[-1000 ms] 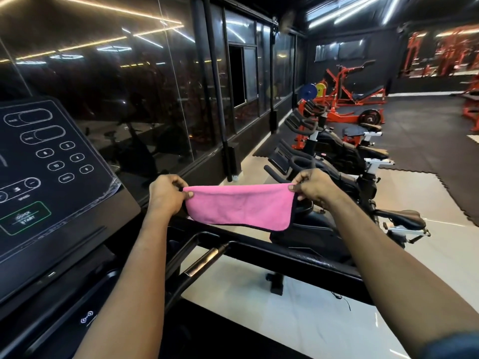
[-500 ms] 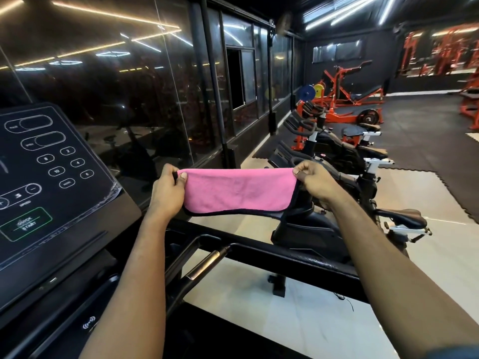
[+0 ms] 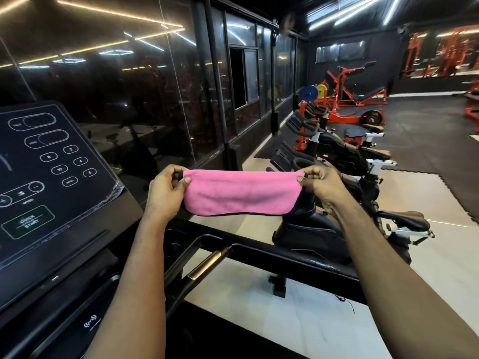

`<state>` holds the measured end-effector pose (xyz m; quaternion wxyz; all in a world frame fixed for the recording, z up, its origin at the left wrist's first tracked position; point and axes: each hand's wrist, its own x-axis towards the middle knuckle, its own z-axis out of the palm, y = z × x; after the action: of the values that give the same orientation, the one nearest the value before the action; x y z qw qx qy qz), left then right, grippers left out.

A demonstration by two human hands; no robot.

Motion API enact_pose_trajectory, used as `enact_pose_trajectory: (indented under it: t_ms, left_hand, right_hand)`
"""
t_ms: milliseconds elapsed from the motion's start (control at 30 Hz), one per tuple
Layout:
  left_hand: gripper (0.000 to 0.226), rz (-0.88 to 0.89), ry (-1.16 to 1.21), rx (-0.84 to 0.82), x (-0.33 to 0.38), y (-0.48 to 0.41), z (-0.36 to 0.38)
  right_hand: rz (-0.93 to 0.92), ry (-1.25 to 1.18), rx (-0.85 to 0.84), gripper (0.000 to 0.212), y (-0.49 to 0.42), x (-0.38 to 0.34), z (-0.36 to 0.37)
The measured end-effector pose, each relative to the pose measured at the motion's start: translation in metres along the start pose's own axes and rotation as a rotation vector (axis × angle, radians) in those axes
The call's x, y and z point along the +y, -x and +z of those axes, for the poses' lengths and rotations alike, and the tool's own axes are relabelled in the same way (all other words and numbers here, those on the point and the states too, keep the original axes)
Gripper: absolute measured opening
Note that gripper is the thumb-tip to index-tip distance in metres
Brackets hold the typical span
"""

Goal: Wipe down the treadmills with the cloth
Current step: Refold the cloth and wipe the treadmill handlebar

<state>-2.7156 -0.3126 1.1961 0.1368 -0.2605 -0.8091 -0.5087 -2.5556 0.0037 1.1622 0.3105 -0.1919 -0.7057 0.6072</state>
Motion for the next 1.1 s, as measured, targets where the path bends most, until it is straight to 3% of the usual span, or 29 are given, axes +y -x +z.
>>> enact_pose_trajectory:
  t_ms: [133, 200, 267, 367, 500, 600, 700, 800, 933, 1100]
  left_hand:
    - [0.008, 0.090, 0.158, 0.139, 0.004, 0.008, -0.002]
    - [0.007, 0.117, 0.175, 0.218, 0.013, 0.009, 0.001]
    - [0.009, 0.006, 0.054, 0.218, 0.016, 0.005, 0.009]
    - [0.019, -0.267, -0.135, 0.091, 0.009, 0.002, 0.020]
    - [0.021, -0.318, -0.179, 0.075, 0.015, 0.016, 0.033]
    - [0.007, -0.214, -0.166, -0.075, 0.031, 0.026, 0.050]
    - [0.011, -0.109, -0.139, -0.296, 0.047, 0.038, 0.072]
    - [0.018, -0.046, -0.109, -0.356, 0.048, 0.047, 0.087]
    - [0.031, -0.119, 0.024, -0.452, 0.040, 0.048, 0.087]
    - [0.023, -0.181, 0.178, -0.614, 0.034, 0.050, 0.093]
  right_hand:
    - [-0.174, -0.222, -0.011, 0.027, 0.016, -0.016, -0.007]
    - [-0.173, -0.256, 0.033, 0.027, 0.015, -0.018, -0.002]
    - [-0.057, -0.175, 0.075, 0.022, 0.009, -0.010, 0.010]
    - [0.129, 0.031, 0.184, 0.012, 0.001, 0.017, 0.023]
    - [0.020, 0.191, 0.337, 0.015, 0.020, 0.019, 0.043]
    - [-0.066, 0.146, 0.231, 0.022, 0.041, 0.021, 0.068]
    - [-0.090, 0.024, 0.052, 0.022, 0.055, 0.025, 0.089]
    - [-0.108, -0.042, -0.078, 0.022, 0.060, 0.034, 0.100]
    - [-0.052, -0.147, -0.168, 0.022, 0.061, 0.046, 0.091]
    - [-0.095, -0.053, -0.188, 0.027, 0.058, 0.054, 0.079]
